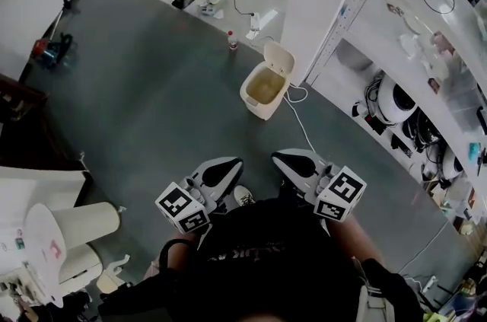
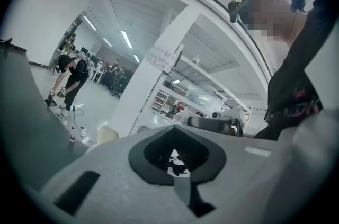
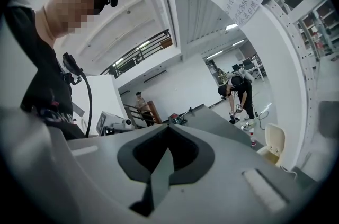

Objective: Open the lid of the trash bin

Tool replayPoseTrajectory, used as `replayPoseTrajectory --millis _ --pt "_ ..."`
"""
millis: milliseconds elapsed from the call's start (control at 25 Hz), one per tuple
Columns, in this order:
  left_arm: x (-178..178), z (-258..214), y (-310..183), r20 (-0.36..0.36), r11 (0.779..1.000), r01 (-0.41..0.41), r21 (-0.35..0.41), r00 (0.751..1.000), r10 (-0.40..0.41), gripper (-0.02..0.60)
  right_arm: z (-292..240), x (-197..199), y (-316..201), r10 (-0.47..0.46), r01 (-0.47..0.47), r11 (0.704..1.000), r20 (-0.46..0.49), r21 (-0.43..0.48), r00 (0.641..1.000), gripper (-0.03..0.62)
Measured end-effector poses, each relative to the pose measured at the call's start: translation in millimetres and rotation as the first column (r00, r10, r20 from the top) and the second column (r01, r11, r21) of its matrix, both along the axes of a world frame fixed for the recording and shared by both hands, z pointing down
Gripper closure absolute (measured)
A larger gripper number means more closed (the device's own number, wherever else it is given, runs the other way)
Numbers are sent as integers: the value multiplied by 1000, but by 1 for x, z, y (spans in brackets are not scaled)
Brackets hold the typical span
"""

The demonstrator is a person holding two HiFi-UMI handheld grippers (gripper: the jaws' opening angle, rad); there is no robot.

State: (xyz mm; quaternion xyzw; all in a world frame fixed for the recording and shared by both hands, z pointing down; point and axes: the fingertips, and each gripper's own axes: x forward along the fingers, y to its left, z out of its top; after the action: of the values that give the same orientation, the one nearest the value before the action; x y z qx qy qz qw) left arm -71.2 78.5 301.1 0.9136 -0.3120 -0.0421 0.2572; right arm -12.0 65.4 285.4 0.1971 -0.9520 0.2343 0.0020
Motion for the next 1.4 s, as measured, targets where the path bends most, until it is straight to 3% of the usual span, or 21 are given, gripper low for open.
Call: replayPoseTrajectory --millis 440,1400 --pt "3 11 39 -17 993 -117 -6 993 116 580 20 -10 42 44 -44 998 -10 -47 999 586" --pt "-15 14 39 -38 992 -125 -30 992 124 581 22 -37 53 28 -29 999 -32 -44 999 586"
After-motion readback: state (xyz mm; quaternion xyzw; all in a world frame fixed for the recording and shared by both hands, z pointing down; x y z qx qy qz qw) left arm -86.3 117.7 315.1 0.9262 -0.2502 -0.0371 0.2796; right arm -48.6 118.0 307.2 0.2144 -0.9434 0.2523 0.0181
